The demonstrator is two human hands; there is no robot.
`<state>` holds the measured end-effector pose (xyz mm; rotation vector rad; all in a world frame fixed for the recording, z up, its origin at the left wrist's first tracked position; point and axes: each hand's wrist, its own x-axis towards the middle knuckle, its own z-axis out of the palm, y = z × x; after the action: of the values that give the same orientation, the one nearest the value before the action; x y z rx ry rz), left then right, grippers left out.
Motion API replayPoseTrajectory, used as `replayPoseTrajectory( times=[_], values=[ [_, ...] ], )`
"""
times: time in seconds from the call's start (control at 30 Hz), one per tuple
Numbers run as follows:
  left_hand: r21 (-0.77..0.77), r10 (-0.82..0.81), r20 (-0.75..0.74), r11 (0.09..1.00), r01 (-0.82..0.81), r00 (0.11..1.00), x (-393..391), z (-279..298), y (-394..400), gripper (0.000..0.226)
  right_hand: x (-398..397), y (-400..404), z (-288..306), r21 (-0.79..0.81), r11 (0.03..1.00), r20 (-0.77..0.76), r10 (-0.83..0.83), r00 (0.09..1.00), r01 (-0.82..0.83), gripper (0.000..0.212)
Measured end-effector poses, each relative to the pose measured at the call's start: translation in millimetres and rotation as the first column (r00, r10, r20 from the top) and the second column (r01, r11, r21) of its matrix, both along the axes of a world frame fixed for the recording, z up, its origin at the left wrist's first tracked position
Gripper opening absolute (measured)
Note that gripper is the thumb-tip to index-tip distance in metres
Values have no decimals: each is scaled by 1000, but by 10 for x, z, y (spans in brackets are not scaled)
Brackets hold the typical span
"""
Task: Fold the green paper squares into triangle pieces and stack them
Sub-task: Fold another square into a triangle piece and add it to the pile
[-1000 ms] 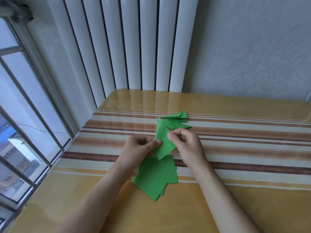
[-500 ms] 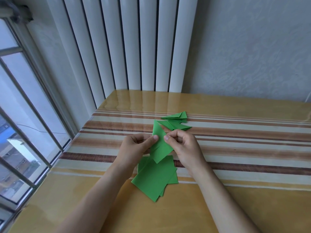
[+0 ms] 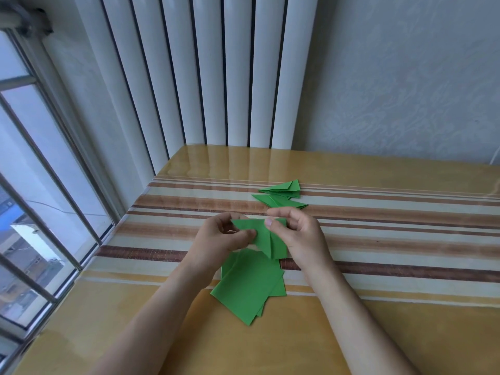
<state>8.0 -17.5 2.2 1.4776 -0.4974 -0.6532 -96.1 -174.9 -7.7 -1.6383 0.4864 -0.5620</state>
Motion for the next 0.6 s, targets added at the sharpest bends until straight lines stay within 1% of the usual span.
replayPoseTrajectory(
  times=[0.1,0.2,0.3,0.33,0.37,0.43,0.47,0.5,0.53,0.6],
  values=[
    [-20,-37,1,999,37,999,-28,-28,-12,19,-2,-4,13,81,996,14,-41,999,40,34],
    [-77,22,-44,997,-25,999,-24,-6,-11,14,17,20,9,133,991,-13,12,1000,-10,47],
    [-120,83,-142,988,-100,986,6,14,-3,10,29,44,-2,151,986,-27,80,996,-75,53],
    [-110,83,-139,989,-99,987,12,10,-4,10,30,44,-11,156,985,-26,77,997,-72,53],
    [-79,79,-99,993,-87,992,13,1,-3,10,31,45,-10,160,986,-23,58,998,-53,52],
    [34,45,81,998,-47,996,11,-36,-6,9,37,29,-25,155,988,-11,-2,1000,4,52],
    [97,7,173,995,-24,985,-7,-46,-10,6,41,14,-36,154,987,-4,-33,999,33,52],
    [141,-33,235,990,-1,971,-35,-47,-14,2,40,5,-35,158,986,3,-61,998,60,52],
    [161,-59,261,987,17,963,-63,-43,-17,2,42,-5,-39,168,983,7,-82,997,79,52],
    [142,-58,245,990,24,968,-85,-33,-23,3,37,-2,-25,216,974,22,-75,997,68,50]
  ],
)
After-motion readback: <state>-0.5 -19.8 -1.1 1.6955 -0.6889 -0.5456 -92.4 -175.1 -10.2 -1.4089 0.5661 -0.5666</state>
